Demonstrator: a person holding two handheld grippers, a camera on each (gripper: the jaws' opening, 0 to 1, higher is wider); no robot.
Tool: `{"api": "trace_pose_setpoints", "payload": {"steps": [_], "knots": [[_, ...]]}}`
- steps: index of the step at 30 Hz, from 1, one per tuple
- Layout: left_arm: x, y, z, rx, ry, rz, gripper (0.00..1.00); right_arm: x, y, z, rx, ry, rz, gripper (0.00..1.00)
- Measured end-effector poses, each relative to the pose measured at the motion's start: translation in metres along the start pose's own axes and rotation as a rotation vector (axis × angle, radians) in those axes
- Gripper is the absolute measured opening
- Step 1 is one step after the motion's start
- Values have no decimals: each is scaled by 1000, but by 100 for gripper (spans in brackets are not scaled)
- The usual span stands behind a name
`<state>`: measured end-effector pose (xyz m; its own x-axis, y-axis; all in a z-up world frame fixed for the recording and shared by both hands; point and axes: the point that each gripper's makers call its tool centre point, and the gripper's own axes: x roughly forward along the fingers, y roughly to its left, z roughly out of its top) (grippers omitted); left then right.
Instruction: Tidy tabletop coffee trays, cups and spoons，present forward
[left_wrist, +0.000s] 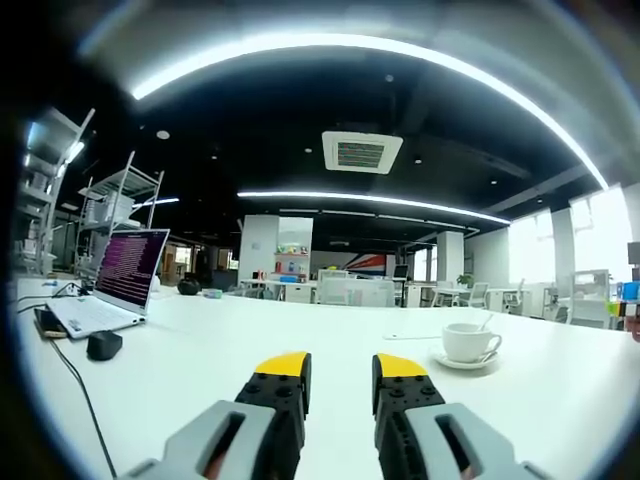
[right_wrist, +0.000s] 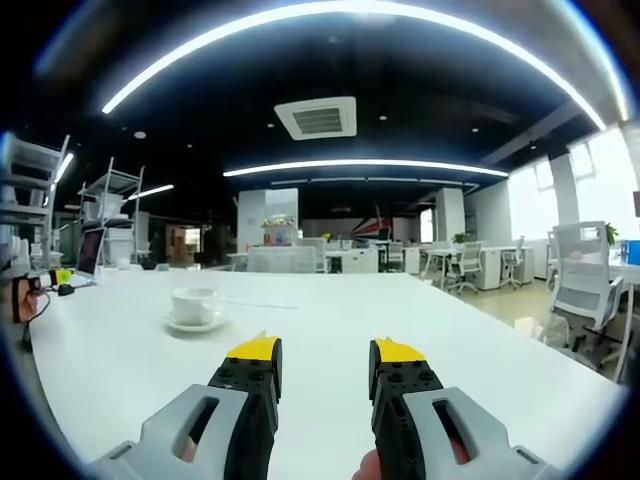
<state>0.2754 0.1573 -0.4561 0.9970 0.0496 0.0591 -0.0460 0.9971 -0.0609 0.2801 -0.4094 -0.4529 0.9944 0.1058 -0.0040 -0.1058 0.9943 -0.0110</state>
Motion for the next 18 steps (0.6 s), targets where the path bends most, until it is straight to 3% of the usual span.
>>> {"api": "trace_pose_setpoints", "payload": {"steps": [18], "knots": [[1, -2, 5, 8, -7, -5, 26, 0, -4, 0, -4, -2, -1, 35]]}}
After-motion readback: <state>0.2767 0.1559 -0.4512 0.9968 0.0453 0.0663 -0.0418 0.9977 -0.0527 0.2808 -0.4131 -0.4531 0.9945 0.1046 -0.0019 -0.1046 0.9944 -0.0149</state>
